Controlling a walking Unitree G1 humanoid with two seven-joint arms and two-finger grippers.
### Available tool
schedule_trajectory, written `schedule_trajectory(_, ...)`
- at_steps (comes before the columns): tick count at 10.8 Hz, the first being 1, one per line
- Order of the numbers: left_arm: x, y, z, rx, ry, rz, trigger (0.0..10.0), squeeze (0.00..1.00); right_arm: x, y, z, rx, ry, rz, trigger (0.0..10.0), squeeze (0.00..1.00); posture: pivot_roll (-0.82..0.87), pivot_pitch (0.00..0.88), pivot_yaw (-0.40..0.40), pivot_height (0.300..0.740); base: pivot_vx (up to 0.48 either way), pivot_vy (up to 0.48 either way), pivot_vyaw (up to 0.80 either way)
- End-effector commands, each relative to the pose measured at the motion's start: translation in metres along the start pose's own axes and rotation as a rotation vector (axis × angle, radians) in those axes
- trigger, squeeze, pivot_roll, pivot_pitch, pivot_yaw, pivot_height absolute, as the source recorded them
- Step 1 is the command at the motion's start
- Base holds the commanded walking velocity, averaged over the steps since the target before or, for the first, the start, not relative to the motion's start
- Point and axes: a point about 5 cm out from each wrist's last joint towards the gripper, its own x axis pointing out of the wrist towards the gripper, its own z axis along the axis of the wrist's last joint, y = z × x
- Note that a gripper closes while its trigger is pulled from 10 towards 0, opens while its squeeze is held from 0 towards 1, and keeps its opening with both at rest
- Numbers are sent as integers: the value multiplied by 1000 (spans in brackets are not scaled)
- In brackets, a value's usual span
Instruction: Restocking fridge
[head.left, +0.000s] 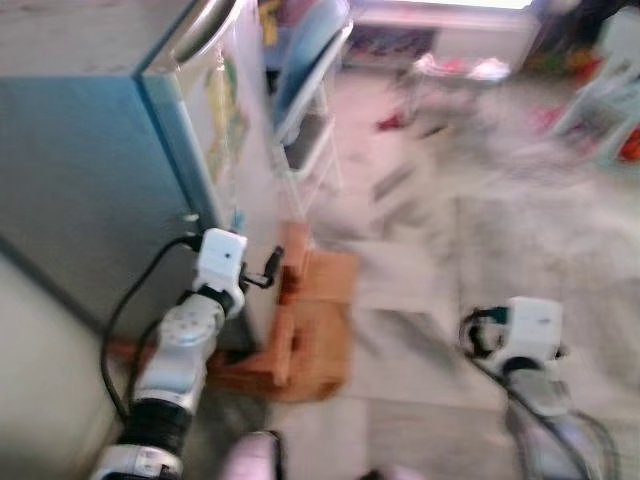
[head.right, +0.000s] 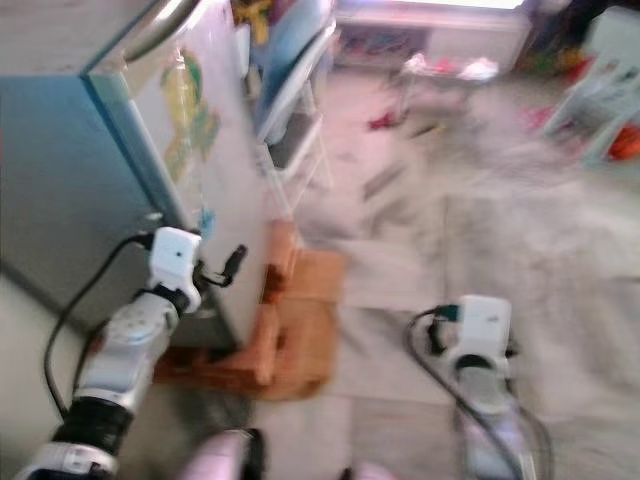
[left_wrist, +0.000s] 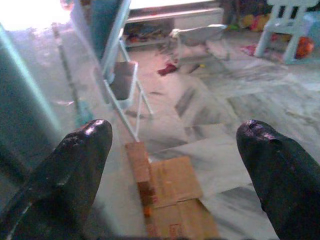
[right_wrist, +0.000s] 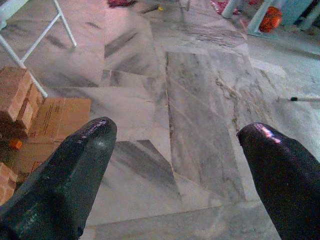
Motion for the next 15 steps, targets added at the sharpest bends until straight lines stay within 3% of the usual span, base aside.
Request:
schedule_trajectory(1, -1, 0, 5, 7, -26, -5, 10000, 0, 0, -1, 3, 0, -15, -6, 10000, 0, 73, 64, -17, 740, 472, 0, 0)
schedule_trajectory(7, -6, 4, 3, -8, -48, 93, 10000, 0, 4, 6, 7, 7, -28, 13, 10000, 0, 87, 67, -20, 740, 79, 0, 0)
schedule_trajectory(10, -23, 0, -13, 3, 5, 72, 10000, 0, 6, 7, 6, 6, -23, 21, 10000, 0, 91, 68, -17, 740, 0, 0, 0)
schedule_trajectory(11, -40, 12, -26, -9, 53, 206, 10000, 0, 7, 7, 5, 7, -23, 22, 10000, 0, 94, 71, -17, 740, 0, 0, 0)
schedule_trajectory(13, -49, 30, -28, -7, 54, 351, 10000, 0, 7, 7, 6, 5, -23, 24, 10000, 0, 98, 75, -23, 740, 0, 0, 0)
schedule_trajectory(14, -41, 42, -24, -52, 51, 443, 10000, 0, 7, 9, 7, -16, -33, 40, 10000, 0, 100, 77, -32, 740, 0, 0, 0)
schedule_trajectory(15, -34, 42, -19, -78, 30, 437, 10000, 0, 6, 10, 8, -18, -37, 46, 10000, 0, 96, 78, -35, 740, 0, 0, 0)
